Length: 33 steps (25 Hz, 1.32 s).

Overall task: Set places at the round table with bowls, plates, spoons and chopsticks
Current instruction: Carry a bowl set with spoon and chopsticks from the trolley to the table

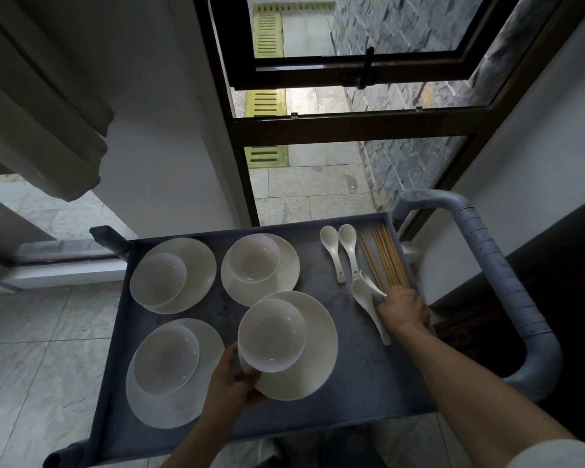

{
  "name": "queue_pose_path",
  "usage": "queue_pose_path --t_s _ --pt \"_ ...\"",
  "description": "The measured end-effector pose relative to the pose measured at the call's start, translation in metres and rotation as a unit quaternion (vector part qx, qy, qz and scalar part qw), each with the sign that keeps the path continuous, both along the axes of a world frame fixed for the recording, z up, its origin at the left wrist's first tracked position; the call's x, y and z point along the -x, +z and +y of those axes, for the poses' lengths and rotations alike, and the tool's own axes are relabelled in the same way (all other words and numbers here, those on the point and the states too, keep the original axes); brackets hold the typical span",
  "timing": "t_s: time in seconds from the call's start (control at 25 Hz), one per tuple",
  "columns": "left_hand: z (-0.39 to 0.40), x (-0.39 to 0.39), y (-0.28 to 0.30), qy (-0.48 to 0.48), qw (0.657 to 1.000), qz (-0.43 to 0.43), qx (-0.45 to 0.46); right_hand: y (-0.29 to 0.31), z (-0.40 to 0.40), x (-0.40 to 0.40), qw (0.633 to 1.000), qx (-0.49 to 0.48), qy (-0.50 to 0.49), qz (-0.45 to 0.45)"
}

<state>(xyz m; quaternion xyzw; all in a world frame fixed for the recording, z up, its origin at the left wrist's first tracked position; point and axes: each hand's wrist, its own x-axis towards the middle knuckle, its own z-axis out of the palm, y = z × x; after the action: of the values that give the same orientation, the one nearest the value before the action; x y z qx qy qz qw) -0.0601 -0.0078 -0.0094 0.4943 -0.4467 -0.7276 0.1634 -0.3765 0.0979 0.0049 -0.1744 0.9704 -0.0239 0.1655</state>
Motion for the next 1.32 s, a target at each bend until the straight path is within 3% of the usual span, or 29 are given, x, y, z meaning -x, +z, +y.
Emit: queue_pose_path --t_s 0.36,0.52,0.64,0.72,0.8,1.08,1.32 --pt "-0.003 0.000 0.005 0.012 1.000 0.019 0.000 0.009 0.016 0.003 0.999 -0.011 0.031 0.034" --pt "-0.007 0.001 0.010 -0.001 1.000 0.019 0.012 0.023 0.021 -0.007 0.994 0.088 -0.008 0.057" --pt "-0.014 -0.004 0.015 -0.018 0.999 0.029 0.008 0.029 0.013 -0.028 0.971 0.232 -0.048 -0.041" --pt "-0.019 -0.009 0.019 -0.027 0.999 0.030 0.006 0.035 0.004 -0.050 0.931 0.333 -0.076 -0.128" --pt "-0.023 -0.016 0.022 -0.032 0.999 0.030 0.008 0.041 -0.003 -0.077 0.903 0.391 -0.080 -0.159" --pt "-0.015 -0.051 0.045 0.002 0.998 0.049 0.029 0.054 -0.015 -0.142 0.851 0.440 -0.036 -0.283" --pt "0.023 -0.076 0.063 0.117 0.993 0.012 0.019 0.061 -0.032 -0.153 0.849 0.417 0.035 -0.324"
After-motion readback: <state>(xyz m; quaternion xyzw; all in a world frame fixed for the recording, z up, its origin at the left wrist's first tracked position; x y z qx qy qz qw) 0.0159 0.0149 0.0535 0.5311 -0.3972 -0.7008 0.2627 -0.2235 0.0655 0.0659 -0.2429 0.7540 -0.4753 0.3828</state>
